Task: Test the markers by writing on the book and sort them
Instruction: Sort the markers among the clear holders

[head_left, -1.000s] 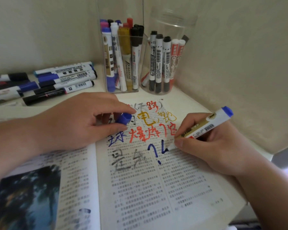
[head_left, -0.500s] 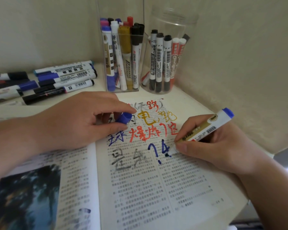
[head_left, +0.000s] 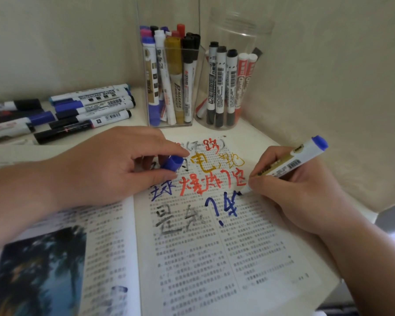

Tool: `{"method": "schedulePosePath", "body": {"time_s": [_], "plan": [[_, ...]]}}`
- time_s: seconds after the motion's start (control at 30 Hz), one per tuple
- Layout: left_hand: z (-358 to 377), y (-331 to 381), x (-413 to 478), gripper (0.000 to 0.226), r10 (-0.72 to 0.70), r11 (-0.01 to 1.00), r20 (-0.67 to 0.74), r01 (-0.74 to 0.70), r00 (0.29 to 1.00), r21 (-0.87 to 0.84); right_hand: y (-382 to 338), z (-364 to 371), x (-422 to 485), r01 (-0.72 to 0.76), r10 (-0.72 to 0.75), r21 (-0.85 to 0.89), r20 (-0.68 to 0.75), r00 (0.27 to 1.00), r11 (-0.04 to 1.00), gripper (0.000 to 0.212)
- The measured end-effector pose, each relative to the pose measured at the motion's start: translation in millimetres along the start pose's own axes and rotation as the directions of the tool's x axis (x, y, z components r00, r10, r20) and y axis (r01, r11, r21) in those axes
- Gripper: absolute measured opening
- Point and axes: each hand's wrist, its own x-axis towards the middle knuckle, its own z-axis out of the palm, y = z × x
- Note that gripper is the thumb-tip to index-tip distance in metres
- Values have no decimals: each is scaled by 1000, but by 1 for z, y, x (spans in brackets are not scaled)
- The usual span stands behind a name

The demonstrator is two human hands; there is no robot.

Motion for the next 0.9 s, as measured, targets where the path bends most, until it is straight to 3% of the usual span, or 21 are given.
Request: {"method": "schedulePosePath", "body": {"time_s": [0.33, 0.47, 0.7, 0.9], "plan": [[-1, 5, 1, 39, -17, 1000, 7, 17, 1000, 6, -5, -3, -3, -63, 48, 110, 132, 990, 992, 6], [-1, 4, 0, 40, -14, 1000, 8, 14, 1000, 5, -6, -4, -6, -24, 12, 69, 174, 985, 997, 8], [-1, 2, 0, 39, -6, 1000, 10, 6, 1000, 4, 2, -3, -3, -15, 14, -43, -24, 1000, 999, 9], [0, 2, 1, 35, 7, 1000, 1, -7, 1000, 7, 2, -11, -1, -76, 81, 126, -35, 996, 989, 10]]}}
